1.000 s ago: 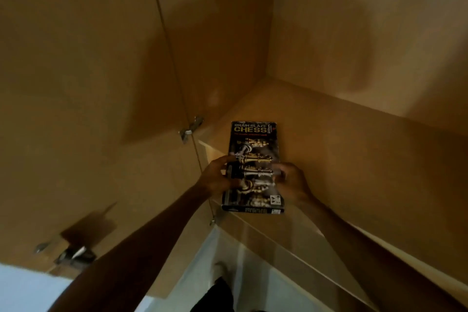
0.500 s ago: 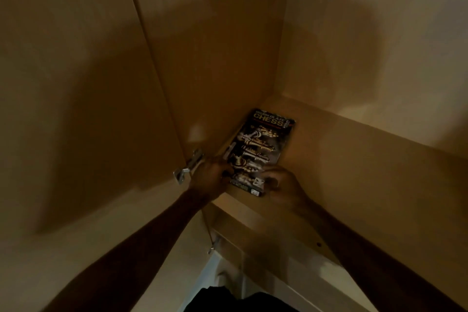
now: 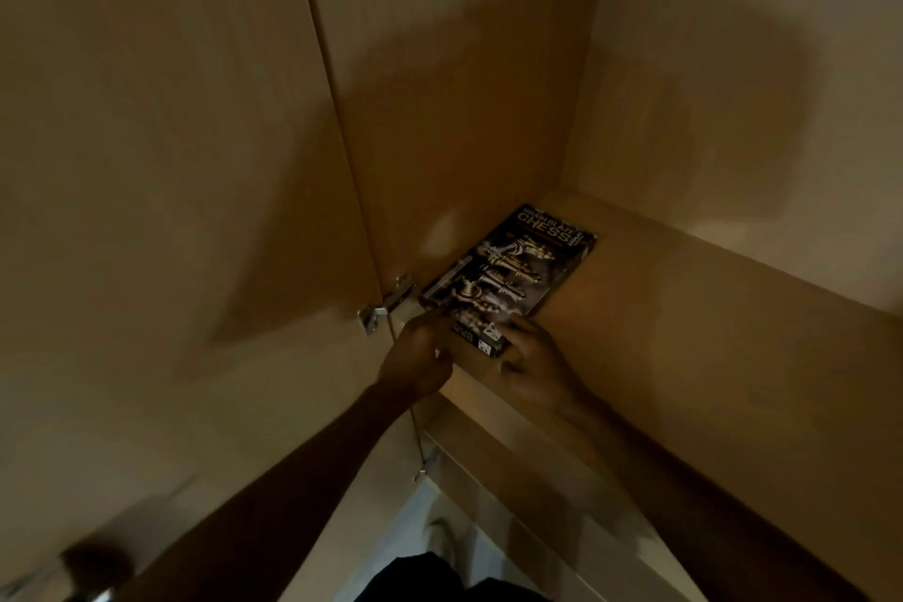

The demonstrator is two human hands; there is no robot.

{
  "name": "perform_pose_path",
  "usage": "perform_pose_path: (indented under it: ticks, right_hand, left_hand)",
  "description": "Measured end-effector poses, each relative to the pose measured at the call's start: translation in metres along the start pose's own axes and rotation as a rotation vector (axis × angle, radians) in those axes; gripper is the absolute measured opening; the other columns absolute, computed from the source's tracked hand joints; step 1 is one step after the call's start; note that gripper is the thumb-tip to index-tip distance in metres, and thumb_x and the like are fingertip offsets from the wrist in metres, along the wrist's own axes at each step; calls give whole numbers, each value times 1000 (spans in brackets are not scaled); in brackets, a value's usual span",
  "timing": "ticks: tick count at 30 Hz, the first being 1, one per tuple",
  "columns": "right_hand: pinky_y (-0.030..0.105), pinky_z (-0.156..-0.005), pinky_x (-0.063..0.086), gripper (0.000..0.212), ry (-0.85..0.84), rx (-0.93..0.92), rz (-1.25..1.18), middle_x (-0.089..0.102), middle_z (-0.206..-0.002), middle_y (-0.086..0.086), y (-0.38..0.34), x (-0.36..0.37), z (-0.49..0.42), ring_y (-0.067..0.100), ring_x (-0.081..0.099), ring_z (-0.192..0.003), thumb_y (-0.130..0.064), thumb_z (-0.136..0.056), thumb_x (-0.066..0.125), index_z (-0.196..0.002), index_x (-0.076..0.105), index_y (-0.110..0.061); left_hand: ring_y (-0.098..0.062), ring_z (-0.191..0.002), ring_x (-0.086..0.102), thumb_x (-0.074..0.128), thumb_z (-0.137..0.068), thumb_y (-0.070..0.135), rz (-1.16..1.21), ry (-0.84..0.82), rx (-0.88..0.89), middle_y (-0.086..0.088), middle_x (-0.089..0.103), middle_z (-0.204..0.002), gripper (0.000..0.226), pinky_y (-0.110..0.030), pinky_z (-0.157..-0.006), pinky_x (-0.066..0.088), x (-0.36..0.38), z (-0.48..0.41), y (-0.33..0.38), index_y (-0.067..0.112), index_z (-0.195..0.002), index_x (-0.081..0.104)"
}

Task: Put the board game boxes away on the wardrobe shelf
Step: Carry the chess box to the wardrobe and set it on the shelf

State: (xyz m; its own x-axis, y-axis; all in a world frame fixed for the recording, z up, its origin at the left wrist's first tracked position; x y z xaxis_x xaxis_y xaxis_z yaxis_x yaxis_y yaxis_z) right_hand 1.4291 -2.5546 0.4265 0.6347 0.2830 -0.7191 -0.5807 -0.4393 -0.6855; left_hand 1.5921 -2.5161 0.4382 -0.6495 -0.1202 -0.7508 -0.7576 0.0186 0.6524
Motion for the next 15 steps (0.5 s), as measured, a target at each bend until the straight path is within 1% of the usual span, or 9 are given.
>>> perform_pose_path:
  ticks: [1,3,5,9,11,13,14,15]
  right_hand:
    - [24,-105,37,55,16,25,-40,41,-144,1,-3,-2,11,15,35,-136,-6,-83,60,-137,49,-13]
    - [26,-103,42,51,47,47,-92,50,-137,0,-8,-3,29,12,44,-128,-10,-86,61,-135,51,-17]
    - [29,-101,46,48,47,56,-145,54,-133,-1,-11,1,48,9,49,-122,-12,-86,62,-133,53,-19]
    - [27,-97,48,44,-102,65,-253,58,-128,-7,-29,36,94,5,54,-116,-16,-88,60,-132,56,-20]
    - [25,-93,50,42,-196,68,-278,61,-124,-8,-41,62,120,4,58,-111,-17,-88,61,-130,58,-21]
    - [26,-88,53,40,-273,60,-292,64,-117,-6,-53,87,145,8,62,-105,-15,-86,64,-126,60,-20]
    - [26,-86,53,40,-313,47,-297,65,-114,-4,-59,99,154,10,63,-103,-15,-86,65,-125,61,-19]
    - [26,-85,53,40,-394,18,-291,65,-113,-4,-74,120,171,11,64,-101,-15,-86,65,-126,60,-20]
  left_hand:
    - [-23,-126,51,57,-84,6,32,35,-50,-5,57,-135,45,-25,-97,42,0,17,-1,15,-127,59]
    - [-21,-122,54,60,-88,17,65,71,-160,-1,57,-136,40,-28,-99,44,3,43,-14,19,-128,58]
    - [-19,-118,57,60,-89,19,116,130,-276,2,57,-135,38,-30,-98,47,7,77,-26,23,-127,60]
    - [-15,-112,59,61,-89,14,281,280,-464,3,63,-126,35,-26,-87,47,11,168,-46,19,-123,64]
    - [-15,-106,62,62,-88,13,318,360,-543,4,67,-119,32,-29,-87,50,8,223,-54,18,-120,65]
    - [-14,-101,64,63,-87,12,354,451,-629,4,69,-113,29,-33,-88,53,4,280,-59,17,-116,66]
    - [-13,-99,64,64,-87,11,368,498,-672,4,69,-111,28,-32,-87,53,2,304,-60,17,-114,67]
    - [-12,-97,65,64,-87,10,388,563,-737,5,70,-110,28,-30,-85,52,0,344,-63,17,-113,67]
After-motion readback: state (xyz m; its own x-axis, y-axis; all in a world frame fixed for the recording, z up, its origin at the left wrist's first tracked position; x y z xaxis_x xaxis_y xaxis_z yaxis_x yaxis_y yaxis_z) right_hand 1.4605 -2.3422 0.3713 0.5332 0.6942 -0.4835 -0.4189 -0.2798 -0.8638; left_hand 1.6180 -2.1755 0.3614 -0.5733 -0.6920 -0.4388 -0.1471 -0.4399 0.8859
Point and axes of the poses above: each hand's wrist, its own z-axis away from the middle knuckle, its own x-axis out of the palm, y = z × x, the point moved 7 cm from there along -z, towards the middle knuckle
